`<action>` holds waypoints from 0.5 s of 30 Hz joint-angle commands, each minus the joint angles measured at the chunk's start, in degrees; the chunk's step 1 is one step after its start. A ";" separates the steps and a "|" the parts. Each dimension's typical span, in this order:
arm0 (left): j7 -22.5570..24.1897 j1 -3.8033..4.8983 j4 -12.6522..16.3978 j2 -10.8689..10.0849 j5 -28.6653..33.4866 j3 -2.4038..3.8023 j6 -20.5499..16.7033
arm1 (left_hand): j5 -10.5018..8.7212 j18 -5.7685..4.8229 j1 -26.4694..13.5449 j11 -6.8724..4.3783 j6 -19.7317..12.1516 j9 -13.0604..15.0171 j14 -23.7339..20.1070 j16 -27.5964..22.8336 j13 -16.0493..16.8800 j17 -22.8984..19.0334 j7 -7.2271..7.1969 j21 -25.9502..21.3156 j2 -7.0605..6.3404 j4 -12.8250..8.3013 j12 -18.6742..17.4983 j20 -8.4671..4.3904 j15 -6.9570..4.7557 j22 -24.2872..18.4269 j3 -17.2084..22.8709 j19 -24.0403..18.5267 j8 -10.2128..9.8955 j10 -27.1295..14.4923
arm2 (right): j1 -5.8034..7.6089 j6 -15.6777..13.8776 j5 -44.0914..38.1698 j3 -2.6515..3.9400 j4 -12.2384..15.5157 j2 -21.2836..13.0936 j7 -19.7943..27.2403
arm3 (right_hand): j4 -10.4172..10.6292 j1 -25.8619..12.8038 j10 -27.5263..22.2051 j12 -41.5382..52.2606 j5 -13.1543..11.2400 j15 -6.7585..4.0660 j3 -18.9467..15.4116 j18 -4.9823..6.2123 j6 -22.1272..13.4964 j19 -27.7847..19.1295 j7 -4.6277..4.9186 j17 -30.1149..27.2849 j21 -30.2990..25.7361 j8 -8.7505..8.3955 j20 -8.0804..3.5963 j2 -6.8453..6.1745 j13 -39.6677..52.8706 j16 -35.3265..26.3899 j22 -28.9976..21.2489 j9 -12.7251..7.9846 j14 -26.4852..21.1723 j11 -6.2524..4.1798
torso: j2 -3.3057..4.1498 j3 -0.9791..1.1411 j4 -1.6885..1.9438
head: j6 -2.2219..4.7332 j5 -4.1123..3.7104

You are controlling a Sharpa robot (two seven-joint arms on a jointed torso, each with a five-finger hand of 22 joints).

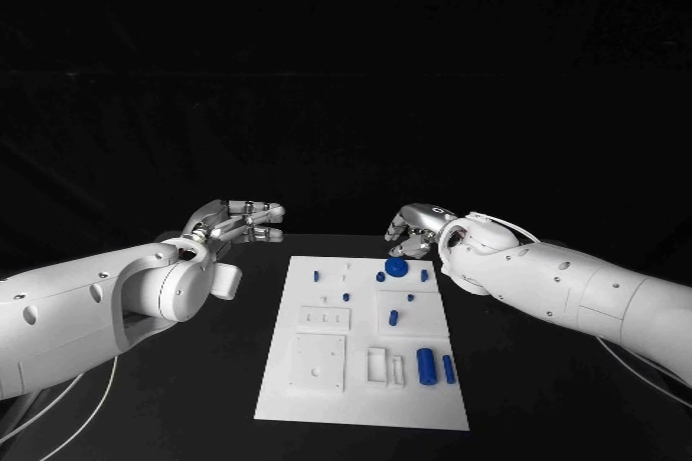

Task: Assemble the parts on the task board

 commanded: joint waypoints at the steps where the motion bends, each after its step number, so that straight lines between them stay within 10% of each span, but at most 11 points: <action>1: 0.35 0.54 0.86 -0.09 -0.73 0.10 1.25 | 0.05 -0.25 -0.66 0.01 -0.08 0.01 -0.21 0.05 0.08 -0.14 0.12 0.28 -0.09 -0.27 0.09 -0.17 -0.03 -0.08 0.06 -0.45 0.11 -0.38 | 0.01 0.32 -7.18 0.04 -0.56 0.68 -3.73 | -0.03 0.79 -0.79 0.25 -0.18 0.11 -0.86 0.97 -1.09 0.72 0.09 -0.22 -0.53 0.19 0.06 -0.32 0.05 0.66 0.16 -0.01 -0.24 0.04 | 1.19 -0.04 0.78 | 0.39 -0.64; 15: -0.14 1.19 2.39 -0.30 -0.46 0.16 1.43 | -0.17 -0.29 -1.15 0.08 -0.24 0.01 -0.90 -0.21 0.08 -0.42 -0.01 0.47 -0.37 -0.41 0.09 0.03 0.20 -0.21 0.11 -0.99 0.11 -1.17 | -0.08 1.70 -11.69 0.03 -1.49 2.47 -5.13 | 0.78 2.73 -2.90 0.25 -0.21 -0.04 -3.10 0.01 -2.68 2.13 -0.30 -0.86 -1.84 0.22 -0.27 -0.87 0.05 1.93 -0.01 0.00 -0.31 -0.10 | 3.81 -0.40 1.78 | 1.22 -1.93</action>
